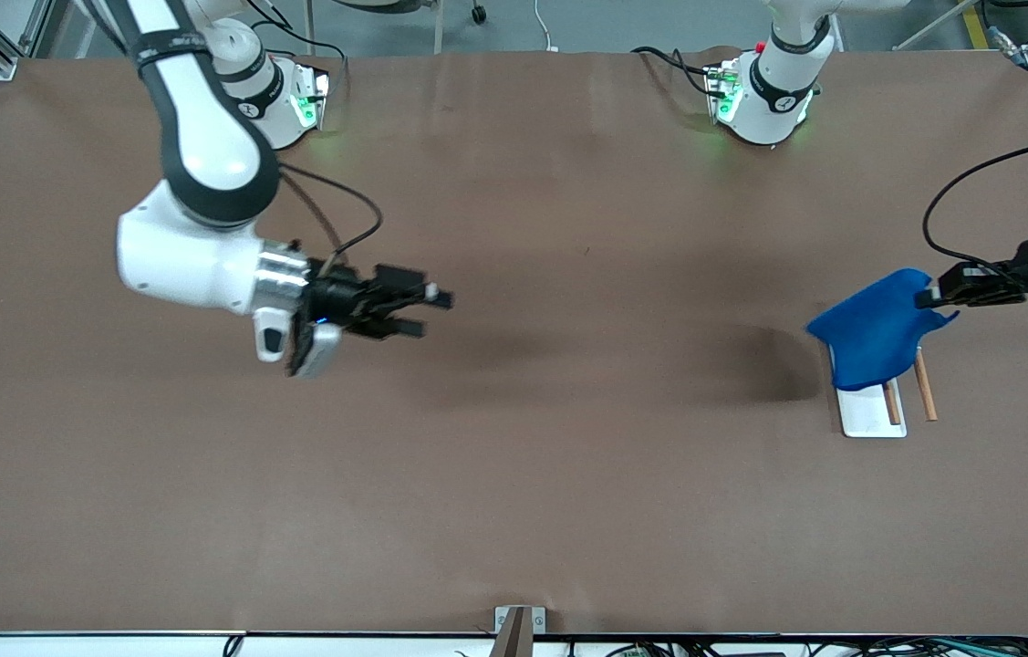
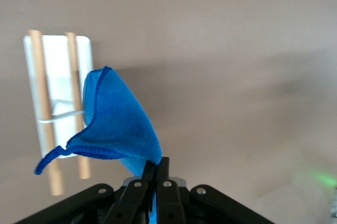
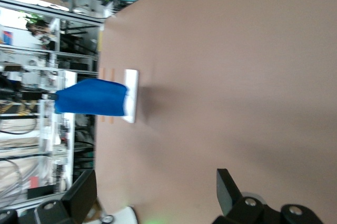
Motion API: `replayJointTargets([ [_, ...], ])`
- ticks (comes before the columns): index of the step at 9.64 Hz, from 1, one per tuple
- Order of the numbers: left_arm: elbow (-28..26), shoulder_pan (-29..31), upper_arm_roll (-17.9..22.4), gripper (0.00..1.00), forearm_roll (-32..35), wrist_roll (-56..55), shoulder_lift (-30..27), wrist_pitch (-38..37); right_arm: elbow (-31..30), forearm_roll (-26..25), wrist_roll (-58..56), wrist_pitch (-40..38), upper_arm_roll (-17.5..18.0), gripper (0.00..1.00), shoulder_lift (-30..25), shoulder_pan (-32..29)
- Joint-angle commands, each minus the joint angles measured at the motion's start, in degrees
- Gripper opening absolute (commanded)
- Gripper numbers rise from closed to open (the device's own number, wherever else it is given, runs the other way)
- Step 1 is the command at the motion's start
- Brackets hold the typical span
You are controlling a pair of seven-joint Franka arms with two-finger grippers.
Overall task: Right arm passes towel to left arm to hang
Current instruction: 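Drape the towel over the dowels with the left gripper while the right gripper withdraws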
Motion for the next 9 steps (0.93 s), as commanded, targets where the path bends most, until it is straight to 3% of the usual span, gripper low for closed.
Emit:
replayJointTargets([
  [1,2.6,0.7,3.9,0.0,3.4,8.4,5.5,0.6,0.0,-13.9,1.0,-7.7,1.0,1.0,-1.1,-9.3],
  [4,2.5,5.1,5.2,0.0,3.5,17.8,8.8,1.8,2.9,-33.0,1.2,-19.1,0.9,1.0,-2.3,-18.7],
  [7,2.4,5.4,8.8,0.01,3.3,22.8,12.2,1.9,5.8,-49.0,12.2,-20.7,1.0,1.0,-6.1,-22.0],
  [8,2.4,6.2,9.0,0.07,3.3,22.8,12.9,2.0,8.0,-55.2,17.9,-22.4,1.3,1.0,-6.6,-21.7],
  [9,2.4,6.7,9.1,0.45,2.9,22.8,13.5,2.5,10.6,-58.0,19.8,-23.0,1.4,1.0,-7.3,-21.7],
])
